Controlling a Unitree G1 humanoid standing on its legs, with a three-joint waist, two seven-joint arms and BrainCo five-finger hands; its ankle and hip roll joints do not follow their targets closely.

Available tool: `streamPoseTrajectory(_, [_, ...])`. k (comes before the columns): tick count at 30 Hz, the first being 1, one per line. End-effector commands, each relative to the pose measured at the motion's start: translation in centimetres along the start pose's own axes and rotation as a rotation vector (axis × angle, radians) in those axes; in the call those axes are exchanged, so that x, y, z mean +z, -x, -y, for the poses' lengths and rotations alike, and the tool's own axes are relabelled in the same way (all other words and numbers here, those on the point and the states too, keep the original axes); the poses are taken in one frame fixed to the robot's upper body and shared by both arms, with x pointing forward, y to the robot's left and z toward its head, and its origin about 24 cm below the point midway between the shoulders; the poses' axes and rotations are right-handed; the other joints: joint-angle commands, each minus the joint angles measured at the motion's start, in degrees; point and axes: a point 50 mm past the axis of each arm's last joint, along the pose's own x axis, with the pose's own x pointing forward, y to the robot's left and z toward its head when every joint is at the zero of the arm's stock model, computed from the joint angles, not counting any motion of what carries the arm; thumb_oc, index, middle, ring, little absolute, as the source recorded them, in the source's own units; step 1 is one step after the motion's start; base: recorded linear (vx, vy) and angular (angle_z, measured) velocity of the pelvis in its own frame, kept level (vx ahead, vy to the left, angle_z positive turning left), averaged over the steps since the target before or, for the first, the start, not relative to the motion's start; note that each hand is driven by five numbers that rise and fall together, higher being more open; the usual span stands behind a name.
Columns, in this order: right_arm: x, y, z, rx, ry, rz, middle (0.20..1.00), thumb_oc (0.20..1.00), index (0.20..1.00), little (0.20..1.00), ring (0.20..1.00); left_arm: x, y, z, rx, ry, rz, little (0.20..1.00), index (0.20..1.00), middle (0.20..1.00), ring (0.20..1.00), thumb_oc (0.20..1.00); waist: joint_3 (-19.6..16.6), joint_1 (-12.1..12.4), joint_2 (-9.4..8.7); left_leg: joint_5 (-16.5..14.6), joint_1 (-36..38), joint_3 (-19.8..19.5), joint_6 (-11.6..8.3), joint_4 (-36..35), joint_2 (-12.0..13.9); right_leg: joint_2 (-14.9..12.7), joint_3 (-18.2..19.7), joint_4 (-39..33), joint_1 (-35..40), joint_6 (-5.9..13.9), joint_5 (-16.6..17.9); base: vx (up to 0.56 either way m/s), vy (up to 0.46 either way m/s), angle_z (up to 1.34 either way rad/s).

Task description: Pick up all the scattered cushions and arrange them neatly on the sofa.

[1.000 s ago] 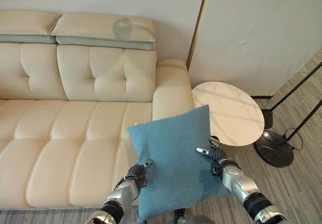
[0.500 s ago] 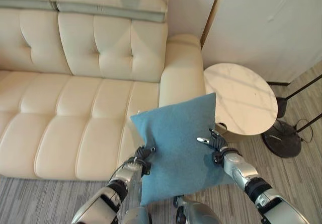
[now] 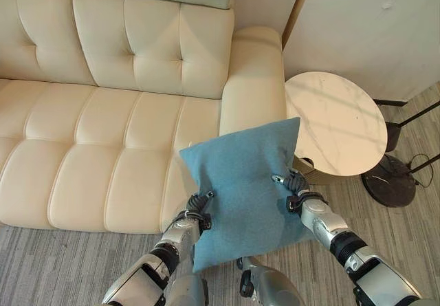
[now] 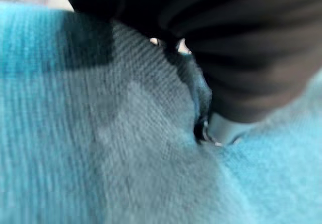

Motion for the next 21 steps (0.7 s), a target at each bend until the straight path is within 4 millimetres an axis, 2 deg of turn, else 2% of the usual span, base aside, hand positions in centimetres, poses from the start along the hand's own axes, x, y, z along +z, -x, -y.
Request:
streamPoseTrajectory(1, [1.0,3.5,-14.8,0.515,-0.097,0.047,0.2,0.2,0.2,0.2,0.2,-1.3,4.0,13.4,-0.41,0.097,-0.041,0.2,0.2,0.2,0.2,0.2,1.53,2.37,-1.97,-2.1,-1.32,-0.59,-0.43,-0.51,-0.64,-2.13,2.91,1.21,2.06,4.93,-6.96,0.0,0.06,0.01])
streamPoseTrajectory(4, [2.3,4.4,-15.4,0.548,-0.094,0.126,0.2,0.2,0.2,0.2,0.2,-0.6,4.4,13.2,-0.411,0.07,0.024,0.2,0.2,0.2,0.2,0.2,0.34,2.8,-2.78,-3.03,-0.2,-0.28,0.32,-0.51,-1.14,-2.58,3.21,0.52,3.25,5.53,-6.43,0.0,0.08,0.0])
streamPoseTrajectory(8, [3.3,5.3,-15.3,0.568,-0.075,0.197,0.2,0.2,0.2,0.2,0.2,0.1,5.0,13.1,-0.434,0.057,0.082,0.2,0.2,0.2,0.2,0.2,-0.23,2.99,-2.87,-3.55,0.48,0.29,0.97,-0.51,-1.53,-3.0,3.51,0.72,3.46,6.21,-5.74,-0.04,0.111,-0.01])
streamPoseTrajectory(9, [4.1,5.9,-15.3,0.585,-0.062,0.247,0.2,0.2,0.2,0.2,0.2,0.9,5.4,13.0,-0.454,0.059,0.138,0.2,0.2,0.2,0.2,0.2,-0.25,2.86,-2.76,-3.78,0.74,1.09,1.24,-0.51,-1.73,-3.26,3.97,0.49,3.28,6.82,-4.48,-0.05,0.074,-0.04])
streamPoseTrajectory(10, [4.1,5.9,-15.3,0.585,-0.062,0.247,0.2,0.2,0.2,0.2,0.2,0.9,5.4,13.0,-0.454,0.059,0.138,0.2,0.2,0.2,0.2,0.2,-0.25,2.9,-2.77,-3.78,0.75,1.13,1.24,-0.51,-1.73,-3.26,4.01,0.48,3.28,6.82,-4.46,-0.12,0.152,-0.11])
streamPoseTrajectory(11, [5.2,6.7,-15.5,0.614,-0.062,0.305,0.2,0.2,0.2,0.2,0.2,2.4,6.1,12.9,-0.479,0.074,0.21,0.2,0.2,0.2,0.2,0.2,-0.57,2.96,-2.53,-3.95,0.89,2.81,1.42,-0.51,-1.66,-3.38,4.66,-0.06,2.74,7.55,-2.92,-0.07,0.078,-0.16])
streamPoseTrajectory(12, [5.2,6.7,-15.5,0.614,-0.062,0.304,0.2,0.2,0.2,0.2,0.2,2.4,6.1,12.9,-0.479,0.074,0.21,0.2,0.2,0.2,0.2,0.2,-0.57,3.02,-2.54,-3.96,0.91,2.87,1.42,-0.51,-1.65,-3.37,4.72,-0.05,2.73,7.55,-2.91,-0.12,0.086,-0.46])
streamPoseTrajectory(13, [6.0,7.1,-15.5,0.625,-0.057,0.345,0.2,0.2,0.2,0.2,0.2,3.3,6.4,12.5,-0.482,0.075,0.257,0.2,0.2,0.2,0.2,0.2,-0.35,3.16,-2.35,-3.73,0.96,3.69,1.49,-0.51,-1.28,-3.3,4.98,0.81,2.12,7.82,-2.96,-0.1,0.02,-0.5])
streamPoseTrajectory(14, [6.4,7.5,-15.6,0.64,-0.054,0.373,0.2,0.2,0.2,0.2,0.2,3.7,6.7,12.2,-0.485,0.074,0.287,0.2,0.2,0.2,0.2,0.2,-0.14,3.27,-1.97,-3.4,1.08,4.1,1.67,-0.51,-0.76,-3.17,4.68,3.75,1.69,7.78,-4.1,-0.14,0.032,-0.52])
streamPoseTrajectory(17, [7.1,8.6,-15.5,0.69,-0.046,0.423,0.2,0.2,0.2,0.2,0.2,4.3,7.4,10.9,-0.487,0.092,0.339,0.2,0.2,0.2,0.2,0.2,-0.8,3.17,-0.45,-3.07,1.2,5.01,1.96,-0.51,0.32,-2.48,4.31,13.14,2.49,6.64,-10.59,-0.12,0.013,-0.17])
streamPoseTrajectory(18, [6.9,8.7,-15.1,0.693,-0.042,0.425,0.2,0.2,0.2,0.2,0.2,4.4,7.7,10.2,-0.483,0.089,0.362,0.2,0.2,0.2,0.2,0.2,-2.16,3.27,-0.11,-3.13,1.38,4.81,1.86,-0.51,0.15,-1.36,4.91,16.64,4.73,6.26,-14.37,-0.07,-0.067,0.04])
streamPoseTrajectory(21, [6.1,8.6,-14.7,0.678,-0.03,0.396,0.2,0.2,0.2,0.2,0.2,4.0,7.8,9.2,-0.461,0.082,0.359,0.2,0.2,0.2,0.2,0.2,-4.82,4.26,-0.69,-2.76,0.97,4.28,1.56,-0.51,-0.77,0.98,7.18,14.27,9.92,5.45,-16.62,-0.1,-0.167,0.01])
